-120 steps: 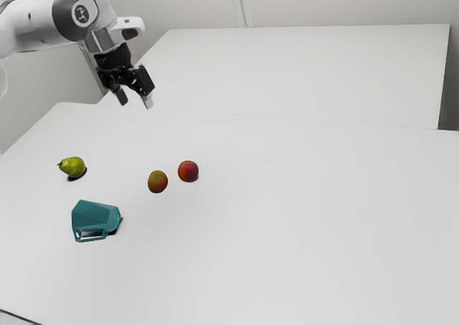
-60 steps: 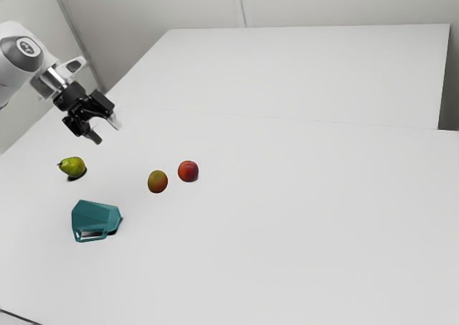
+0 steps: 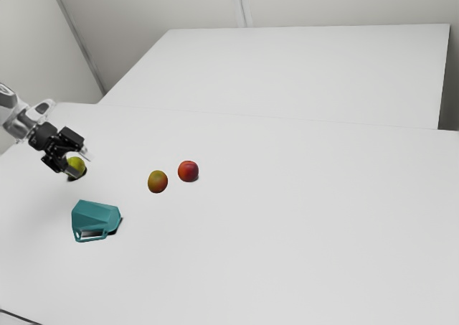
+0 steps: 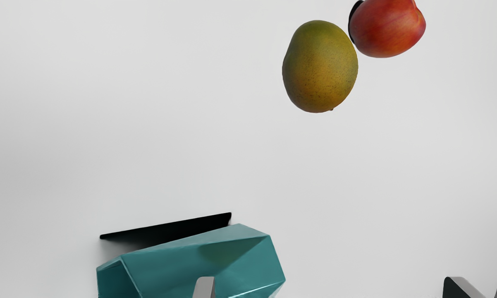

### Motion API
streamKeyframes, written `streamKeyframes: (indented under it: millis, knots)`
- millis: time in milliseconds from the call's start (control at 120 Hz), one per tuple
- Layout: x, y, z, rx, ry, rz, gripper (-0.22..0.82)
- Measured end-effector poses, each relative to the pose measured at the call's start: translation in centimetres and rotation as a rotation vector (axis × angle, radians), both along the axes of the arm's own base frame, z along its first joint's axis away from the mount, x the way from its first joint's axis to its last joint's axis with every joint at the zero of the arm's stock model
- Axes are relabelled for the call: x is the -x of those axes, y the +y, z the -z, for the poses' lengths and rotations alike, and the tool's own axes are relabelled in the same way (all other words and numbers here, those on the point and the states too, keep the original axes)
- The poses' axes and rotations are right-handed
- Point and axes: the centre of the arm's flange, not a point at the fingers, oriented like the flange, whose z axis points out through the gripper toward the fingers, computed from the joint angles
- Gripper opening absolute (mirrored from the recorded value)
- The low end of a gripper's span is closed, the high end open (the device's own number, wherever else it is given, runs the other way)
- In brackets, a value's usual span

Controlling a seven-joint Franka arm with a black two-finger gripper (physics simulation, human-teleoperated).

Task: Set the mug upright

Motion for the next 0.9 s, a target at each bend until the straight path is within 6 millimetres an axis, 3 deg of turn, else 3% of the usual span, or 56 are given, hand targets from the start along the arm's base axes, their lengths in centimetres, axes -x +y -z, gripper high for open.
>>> streamKeyframes:
  millis: [192, 300, 408, 542, 900]
  knots:
    - [2.7, 3.2, 1.3, 0.008, -0.027, -0.026, 0.60]
    - [3.1, 4.1, 4.1, 0.027, -0.014, -0.034, 0.60]
    - [3.9, 3.7, 6.7, 0.055, 0.001, -0.036, 0.60]
    - [5.0, 3.3, 8.1, 0.069, 0.002, -0.039, 0.60]
    - [6.7, 2.5, 10.0, 0.091, 0.004, -0.028, 0.60]
